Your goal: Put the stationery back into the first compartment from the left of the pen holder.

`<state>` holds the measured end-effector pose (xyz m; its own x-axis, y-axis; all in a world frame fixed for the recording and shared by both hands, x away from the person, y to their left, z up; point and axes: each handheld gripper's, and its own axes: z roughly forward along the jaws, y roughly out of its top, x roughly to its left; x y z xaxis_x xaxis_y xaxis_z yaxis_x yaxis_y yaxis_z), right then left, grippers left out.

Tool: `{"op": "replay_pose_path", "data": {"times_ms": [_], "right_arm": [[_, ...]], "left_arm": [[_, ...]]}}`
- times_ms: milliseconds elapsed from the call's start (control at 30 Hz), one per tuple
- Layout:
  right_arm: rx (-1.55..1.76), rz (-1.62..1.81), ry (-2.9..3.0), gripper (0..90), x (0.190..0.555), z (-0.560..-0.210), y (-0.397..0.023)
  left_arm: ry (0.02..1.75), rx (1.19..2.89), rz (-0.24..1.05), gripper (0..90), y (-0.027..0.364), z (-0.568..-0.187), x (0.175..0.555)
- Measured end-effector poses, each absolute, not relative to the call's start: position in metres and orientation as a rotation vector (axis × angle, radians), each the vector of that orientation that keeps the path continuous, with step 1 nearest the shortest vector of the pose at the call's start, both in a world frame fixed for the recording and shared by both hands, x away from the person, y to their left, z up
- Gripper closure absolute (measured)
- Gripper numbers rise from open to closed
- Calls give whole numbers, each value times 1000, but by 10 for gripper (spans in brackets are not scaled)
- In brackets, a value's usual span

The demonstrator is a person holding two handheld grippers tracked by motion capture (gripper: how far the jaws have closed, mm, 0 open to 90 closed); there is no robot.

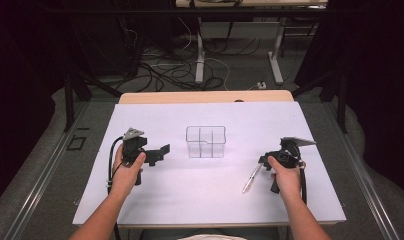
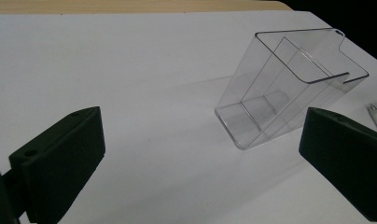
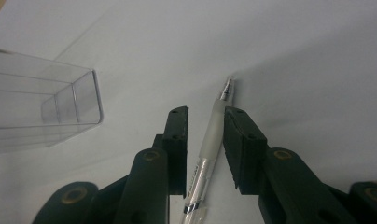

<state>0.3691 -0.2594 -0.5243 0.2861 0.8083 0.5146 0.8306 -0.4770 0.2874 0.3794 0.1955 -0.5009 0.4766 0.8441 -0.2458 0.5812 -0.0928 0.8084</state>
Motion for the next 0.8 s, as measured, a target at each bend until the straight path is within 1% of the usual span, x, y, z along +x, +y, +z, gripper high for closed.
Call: {"op": "replay_pose_path", "data": {"times_ms": [133, 400, 667, 767, 800], "right_arm": [[-2473, -923, -1537, 721, 371, -528, -262], [-2556, -848, -1505, 724, 378, -530, -253], [-2576, -843, -1458, 740, 382, -537, -250], [-2554, -754, -1496, 745, 383, -537, -254], [-2544, -814, -1460, 747, 383, -539, -253]], "left_arm": [[1209, 1782, 352, 1, 194, -502, 380], [1202, 1774, 347, 1, 194, -500, 380], [1196, 1781, 350, 1, 195, -500, 381], [1197, 1779, 351, 1, 195, -500, 381], [1199, 1780, 350, 1, 195, -500, 381]]}}
